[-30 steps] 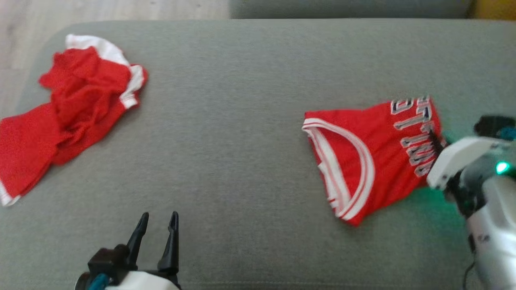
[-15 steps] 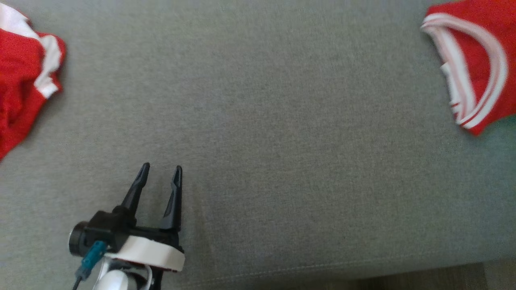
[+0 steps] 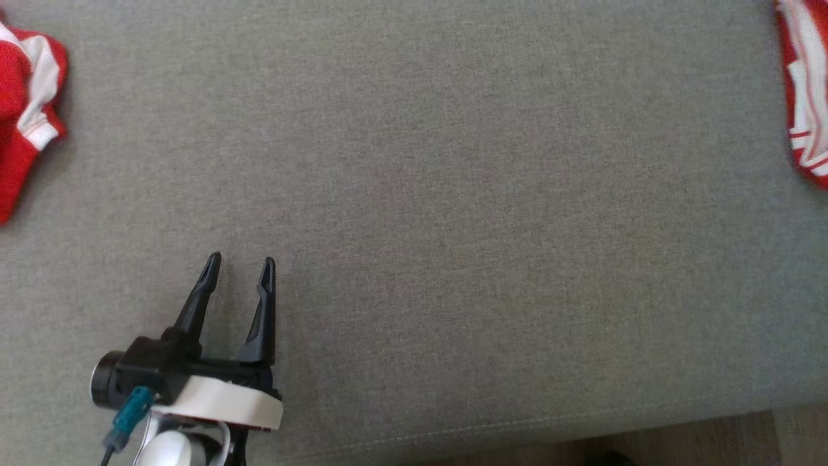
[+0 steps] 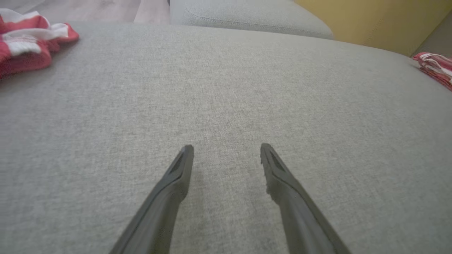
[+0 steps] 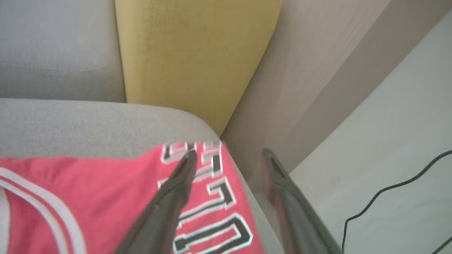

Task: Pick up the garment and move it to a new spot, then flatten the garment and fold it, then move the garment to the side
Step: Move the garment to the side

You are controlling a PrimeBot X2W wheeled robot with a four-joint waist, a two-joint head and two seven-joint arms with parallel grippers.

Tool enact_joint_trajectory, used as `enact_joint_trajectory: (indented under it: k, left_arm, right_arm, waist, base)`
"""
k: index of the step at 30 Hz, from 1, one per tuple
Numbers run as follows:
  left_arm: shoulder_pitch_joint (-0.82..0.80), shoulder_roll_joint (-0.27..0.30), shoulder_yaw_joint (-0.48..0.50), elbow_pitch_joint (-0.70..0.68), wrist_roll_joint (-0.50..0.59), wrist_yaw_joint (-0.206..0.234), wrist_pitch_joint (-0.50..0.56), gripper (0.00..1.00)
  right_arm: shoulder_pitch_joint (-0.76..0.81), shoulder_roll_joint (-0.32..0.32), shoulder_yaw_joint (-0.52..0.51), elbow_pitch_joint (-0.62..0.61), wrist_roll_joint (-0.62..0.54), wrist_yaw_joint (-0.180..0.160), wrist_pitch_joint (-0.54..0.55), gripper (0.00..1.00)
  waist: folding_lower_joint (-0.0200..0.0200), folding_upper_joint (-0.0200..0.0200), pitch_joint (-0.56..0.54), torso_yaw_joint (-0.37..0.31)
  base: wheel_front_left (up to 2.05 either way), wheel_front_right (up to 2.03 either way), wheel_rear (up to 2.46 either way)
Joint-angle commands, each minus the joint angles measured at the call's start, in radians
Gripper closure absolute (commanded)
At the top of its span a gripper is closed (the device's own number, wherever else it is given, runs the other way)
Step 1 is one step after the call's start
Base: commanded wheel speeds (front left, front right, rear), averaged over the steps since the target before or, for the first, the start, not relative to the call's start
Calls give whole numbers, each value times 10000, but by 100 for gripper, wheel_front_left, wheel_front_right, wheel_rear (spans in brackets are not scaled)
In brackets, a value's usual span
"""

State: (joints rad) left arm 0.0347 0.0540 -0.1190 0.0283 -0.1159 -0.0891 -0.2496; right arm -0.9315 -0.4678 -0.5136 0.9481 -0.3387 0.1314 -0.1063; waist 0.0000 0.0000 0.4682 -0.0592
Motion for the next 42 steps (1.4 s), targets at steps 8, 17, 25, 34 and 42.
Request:
enact_joint_trajectory:
  k: [8,17,25,34,42]
  left_arm:
    - [9,-33,24,-90,-594,277,-122,0]
    - [452,-36,-161,256,-1237,711,-122,0]
    - [1137,-36,117,529,-1305,756,-122,0]
    - [1263,-37,427,968,-1052,506,-122,0]
    - [1090,-37,498,1161,-944,413,-122,0]
  right_arm:
    - [869,1157,-26,-1376,-518,-7,-1457,0]
    - [3801,2811,1829,-4438,1018,-7,-1550,0]
    - [7731,3939,3252,-6694,2317,-7,-1509,0]
    - [10092,4168,4423,-6835,3221,-7,-1548,0]
    - [10514,4173,4651,-7041,3859,-7,-1552,0]
  waist:
    - [0,0,-1344,366]
    - [0,0,-3061,641]
    - [0,0,-4314,985]
    - [0,0,-4926,1312]
    - [0,0,-4976,1268]
  base:
    - [0,0,0]
    - [0,0,0]
    - [0,0,0]
    - [0,0,0]
    - [0,0,0]
